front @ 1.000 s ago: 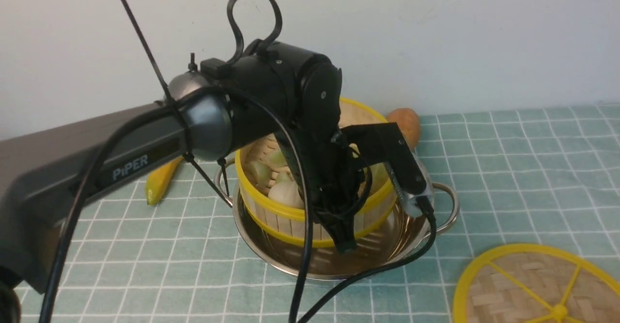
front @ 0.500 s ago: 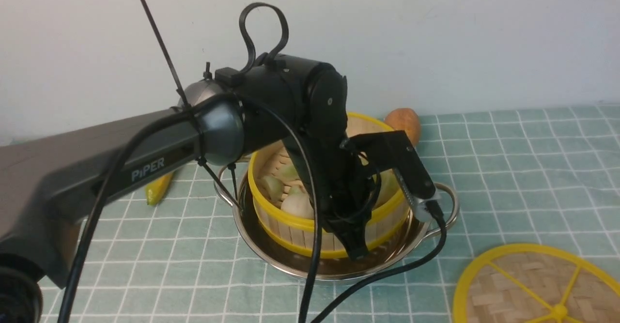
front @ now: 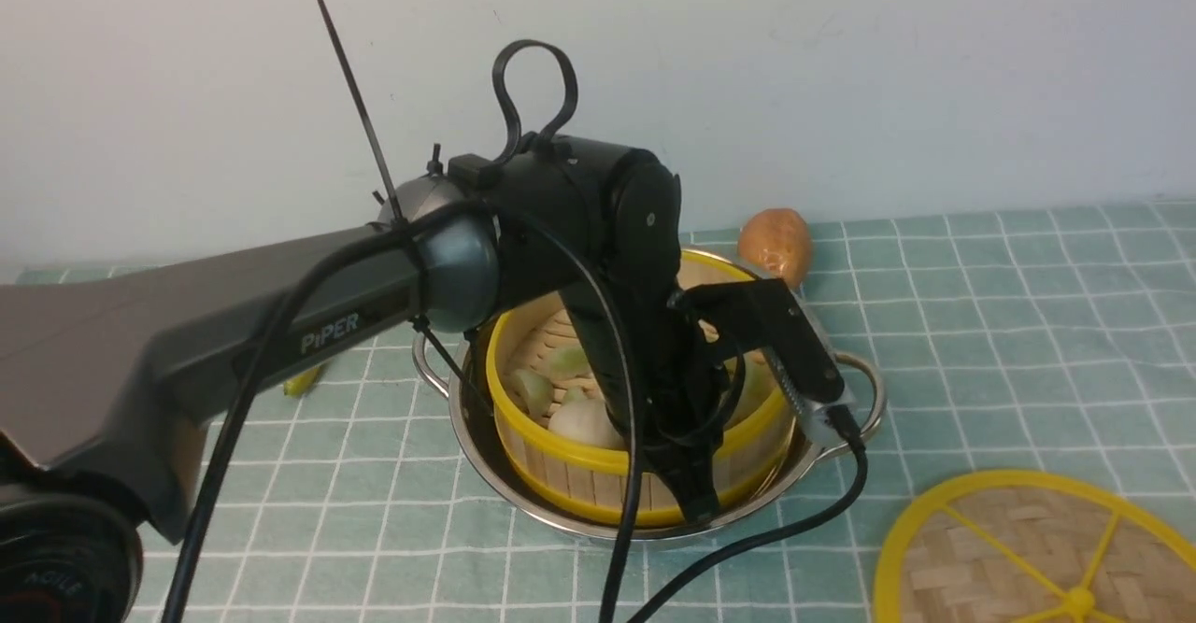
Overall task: Place the steamer in the pot on the blue tablecloth, and put the lid on the steamer.
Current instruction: 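Place the bamboo steamer basket with dumplings into the steel pot with the left gripper, then move the gripper down to the bamboo steamer lid and grasp its center knob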
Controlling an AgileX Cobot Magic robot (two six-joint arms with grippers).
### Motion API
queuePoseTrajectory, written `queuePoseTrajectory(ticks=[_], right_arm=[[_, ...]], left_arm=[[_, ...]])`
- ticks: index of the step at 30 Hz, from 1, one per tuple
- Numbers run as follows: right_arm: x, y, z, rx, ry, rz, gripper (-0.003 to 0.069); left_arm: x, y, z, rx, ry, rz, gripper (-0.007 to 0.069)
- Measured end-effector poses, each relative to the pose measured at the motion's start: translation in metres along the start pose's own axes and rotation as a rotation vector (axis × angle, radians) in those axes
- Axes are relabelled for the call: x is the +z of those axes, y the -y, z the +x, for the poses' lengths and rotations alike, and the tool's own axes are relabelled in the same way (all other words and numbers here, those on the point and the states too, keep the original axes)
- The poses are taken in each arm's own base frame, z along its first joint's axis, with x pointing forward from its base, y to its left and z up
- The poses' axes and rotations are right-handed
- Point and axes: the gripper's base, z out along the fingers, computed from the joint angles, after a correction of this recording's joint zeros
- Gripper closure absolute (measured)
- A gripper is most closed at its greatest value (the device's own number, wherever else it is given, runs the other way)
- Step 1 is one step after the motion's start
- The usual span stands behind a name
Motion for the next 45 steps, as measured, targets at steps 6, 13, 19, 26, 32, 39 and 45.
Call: queuePoseTrajectory(ticks=[6, 13, 19, 26, 32, 39, 45], right_arm=[[0.0, 0.0, 0.0, 0.0, 0.0, 0.0, 0.0416], [0.0, 0.0, 0.0, -0.001, 0.0, 0.0, 0.0416], [0.0, 0.0, 0.0, -0.001, 0.0, 0.0, 0.0416], [0.0, 0.0, 0.0, -0.001, 0.0, 0.0, 0.0416], [0.0, 0.0, 0.0, -0.001, 0.0, 0.0, 0.0416], [0.0, 0.0, 0.0, -0.001, 0.0, 0.0, 0.0416], [0.0, 0.0, 0.0, -0.001, 0.0, 0.0, 0.0416]], left_arm=[[0.0, 0.001, 0.001, -0.021, -0.01, 0.007, 0.0534], [-0.002, 0.0, 0.001, -0.017, -0.011, -0.002, 0.033], [-0.01, 0.0, 0.001, -0.018, -0.011, -0.019, 0.0169], [-0.073, -0.004, 0.004, -0.05, 0.02, -0.228, 0.0145], [-0.164, 0.004, 0.023, -0.218, 0.138, -0.505, 0.0221], [-0.22, 0.021, 0.044, -0.379, 0.275, -0.625, 0.0337], [-0.234, 0.027, 0.05, -0.398, 0.311, -0.647, 0.0436]])
